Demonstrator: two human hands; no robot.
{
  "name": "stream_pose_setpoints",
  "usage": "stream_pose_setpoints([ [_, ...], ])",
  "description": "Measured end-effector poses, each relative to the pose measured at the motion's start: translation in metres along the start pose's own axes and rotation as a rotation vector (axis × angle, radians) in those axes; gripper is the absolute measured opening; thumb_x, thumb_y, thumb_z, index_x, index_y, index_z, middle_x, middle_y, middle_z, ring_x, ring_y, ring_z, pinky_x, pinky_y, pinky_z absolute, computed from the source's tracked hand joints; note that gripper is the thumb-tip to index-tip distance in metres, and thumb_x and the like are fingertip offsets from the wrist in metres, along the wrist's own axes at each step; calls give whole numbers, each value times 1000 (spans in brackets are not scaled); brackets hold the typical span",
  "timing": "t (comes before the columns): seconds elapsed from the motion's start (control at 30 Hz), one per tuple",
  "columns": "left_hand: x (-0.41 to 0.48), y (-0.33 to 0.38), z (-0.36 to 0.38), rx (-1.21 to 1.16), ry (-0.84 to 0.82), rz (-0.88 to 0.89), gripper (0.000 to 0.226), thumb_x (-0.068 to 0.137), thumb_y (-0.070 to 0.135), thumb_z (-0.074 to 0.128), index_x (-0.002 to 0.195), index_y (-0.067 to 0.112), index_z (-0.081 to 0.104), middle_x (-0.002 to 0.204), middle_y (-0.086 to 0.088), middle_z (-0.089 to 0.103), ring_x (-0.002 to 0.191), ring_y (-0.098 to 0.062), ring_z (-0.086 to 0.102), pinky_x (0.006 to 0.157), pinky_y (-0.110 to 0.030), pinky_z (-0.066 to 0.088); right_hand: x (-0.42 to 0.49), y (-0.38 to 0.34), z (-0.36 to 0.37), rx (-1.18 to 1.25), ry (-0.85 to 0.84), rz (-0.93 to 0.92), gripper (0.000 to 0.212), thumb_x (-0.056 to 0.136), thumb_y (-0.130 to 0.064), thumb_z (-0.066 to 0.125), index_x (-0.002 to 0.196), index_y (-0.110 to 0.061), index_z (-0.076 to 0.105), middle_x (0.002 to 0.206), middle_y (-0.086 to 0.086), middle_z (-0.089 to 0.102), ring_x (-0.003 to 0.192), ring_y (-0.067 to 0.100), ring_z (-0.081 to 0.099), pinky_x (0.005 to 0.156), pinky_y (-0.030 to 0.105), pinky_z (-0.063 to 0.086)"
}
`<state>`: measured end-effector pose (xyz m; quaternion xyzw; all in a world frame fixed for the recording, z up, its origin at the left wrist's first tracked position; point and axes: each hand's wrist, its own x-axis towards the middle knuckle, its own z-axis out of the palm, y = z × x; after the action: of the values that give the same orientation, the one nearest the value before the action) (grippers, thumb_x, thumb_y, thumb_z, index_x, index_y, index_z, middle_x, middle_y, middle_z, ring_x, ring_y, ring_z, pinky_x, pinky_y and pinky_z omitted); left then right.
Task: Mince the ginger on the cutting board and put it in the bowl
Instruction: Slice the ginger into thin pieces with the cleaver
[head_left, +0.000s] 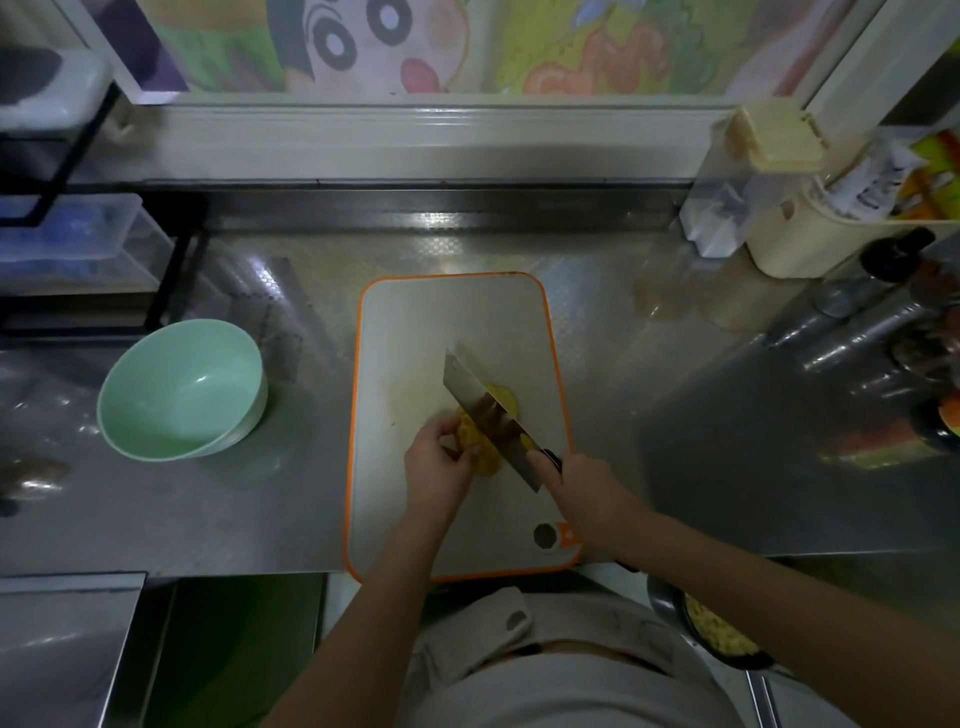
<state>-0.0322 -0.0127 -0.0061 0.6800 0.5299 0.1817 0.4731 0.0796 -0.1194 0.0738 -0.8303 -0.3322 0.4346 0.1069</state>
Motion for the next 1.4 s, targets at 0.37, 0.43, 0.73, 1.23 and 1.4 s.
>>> stream_pose_setpoints([
  [0.37, -4, 2, -2, 30, 7, 11, 33, 79, 3, 68, 110, 9, 60, 96, 6, 56, 69, -4, 52, 57, 1, 40, 14, -13, 3, -7, -25, -61, 51, 99, -49, 20, 85, -7, 46, 65, 2, 44, 60, 16, 44, 71, 31, 37],
  [0.43, -4, 2, -3, 33, 3, 13, 32, 78, 2, 69, 109, 8, 60, 96, 5, 56, 68, -4, 52, 57, 1, 40, 21, -16, 6, -10, -27, -79, 52, 98, -51, 21, 85, -7, 47, 66, 2, 45, 66, 20, 47, 72, 31, 37],
  [0.73, 2, 1, -3, 35, -7, -19, 33, 76, 5, 71, 108, 10, 62, 98, 2, 61, 73, -13, 59, 57, -7, 40, 4, -5, 3, -75, -63, -38, 50, 99, -49, 20, 87, -6, 45, 65, 3, 42, 55, 10, 38, 56, 25, 36],
  [1.23, -4, -1, -6, 81, -41, 15, 43, 72, 15, 76, 112, 11, 60, 102, 2, 59, 81, -14, 58, 59, -5, 38, 26, -15, 18, 39, -20, -62, 48, 100, -47, 23, 89, -7, 48, 68, 2, 46, 62, 17, 45, 73, 32, 39],
  [1.4, -2, 1, -6, 99, -24, 23, 41, 71, 8, 76, 110, 9, 63, 105, -5, 64, 87, -21, 60, 59, 3, 36, 30, -7, 28, -63, -15, 8, 41, 101, -13, 34, 141, -16, 28, 104, 13, 52, 76, 18, 43, 54, 32, 34],
])
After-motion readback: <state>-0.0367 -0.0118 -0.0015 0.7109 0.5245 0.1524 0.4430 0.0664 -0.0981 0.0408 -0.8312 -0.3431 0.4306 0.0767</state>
